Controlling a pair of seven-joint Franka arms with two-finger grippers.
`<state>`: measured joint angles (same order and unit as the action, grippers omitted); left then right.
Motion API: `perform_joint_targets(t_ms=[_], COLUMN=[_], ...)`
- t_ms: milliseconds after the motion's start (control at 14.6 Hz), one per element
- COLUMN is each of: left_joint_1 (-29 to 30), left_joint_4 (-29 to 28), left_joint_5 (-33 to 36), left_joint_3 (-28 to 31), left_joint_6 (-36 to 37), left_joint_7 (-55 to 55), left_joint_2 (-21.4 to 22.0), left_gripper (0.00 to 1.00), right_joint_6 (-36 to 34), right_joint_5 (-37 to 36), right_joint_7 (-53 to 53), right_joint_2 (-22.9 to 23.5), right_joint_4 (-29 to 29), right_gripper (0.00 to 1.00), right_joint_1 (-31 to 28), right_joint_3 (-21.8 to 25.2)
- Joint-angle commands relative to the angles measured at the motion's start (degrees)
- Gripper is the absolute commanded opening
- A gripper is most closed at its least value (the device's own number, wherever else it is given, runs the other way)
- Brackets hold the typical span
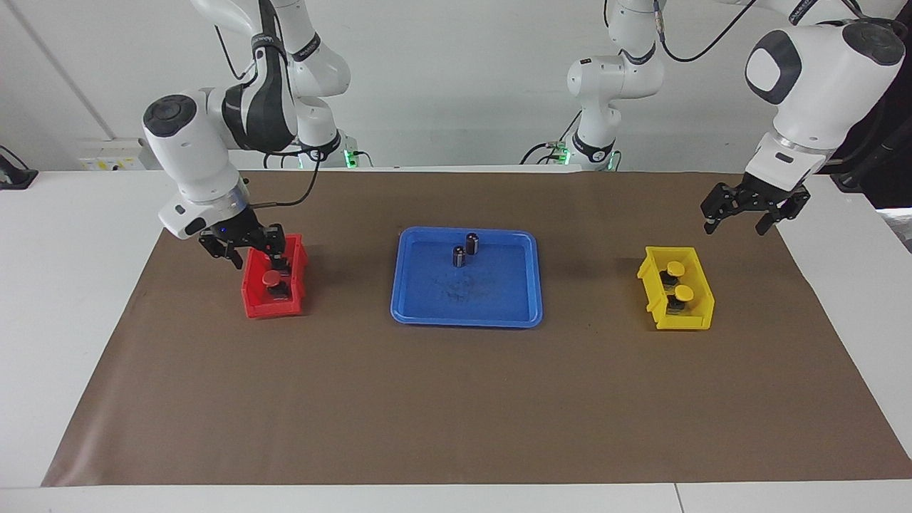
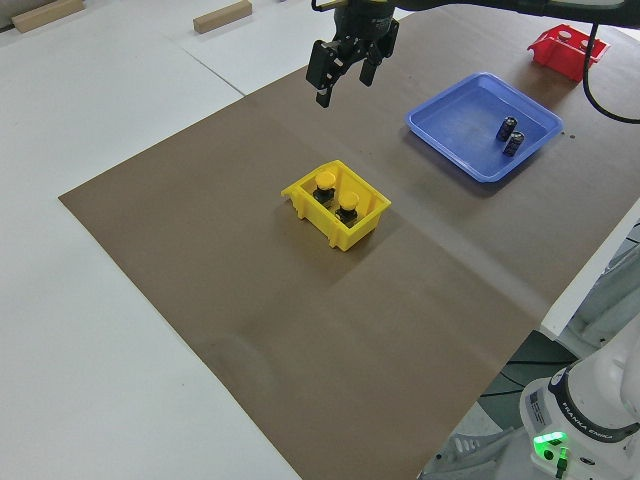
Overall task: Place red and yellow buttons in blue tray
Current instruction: 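Reach the right gripper down to a red button in the red holder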
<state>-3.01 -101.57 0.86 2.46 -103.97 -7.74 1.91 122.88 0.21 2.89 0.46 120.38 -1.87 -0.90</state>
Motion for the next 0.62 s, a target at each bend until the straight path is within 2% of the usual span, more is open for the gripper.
perform_joint_targets(t_ms=[0, 275, 549], left_joint_1=[-0.68, -1.38, -0.59], left_joint_4=[-0.03, -0.03, 1.11], left_joint_5=[0.54, 0.19, -3.06], left_joint_3=[0.44, -0.17, 0.44], left_joint_6=[2.70, 13.24, 13.62], left_joint_7=[-0.35, -2.62, -6.59], left_joint_2=[1.95, 2.83, 2.83], left_gripper=[1.00, 1.00, 1.00], right_joint_6=[3.66, 6.66, 9.04], right_joint_5=[0.84, 0.84, 0.75], right_joint_7=[1.59, 2.38, 4.05], right_joint_2=[0.23, 0.07, 0.42], right_joint_4=[3.45, 6.09, 8.12], right_gripper=[0.72, 0.72, 0.70], right_joint_1=[-0.33, -0.59, -1.29], right_joint_3=[-0.15, -0.15, -0.07])
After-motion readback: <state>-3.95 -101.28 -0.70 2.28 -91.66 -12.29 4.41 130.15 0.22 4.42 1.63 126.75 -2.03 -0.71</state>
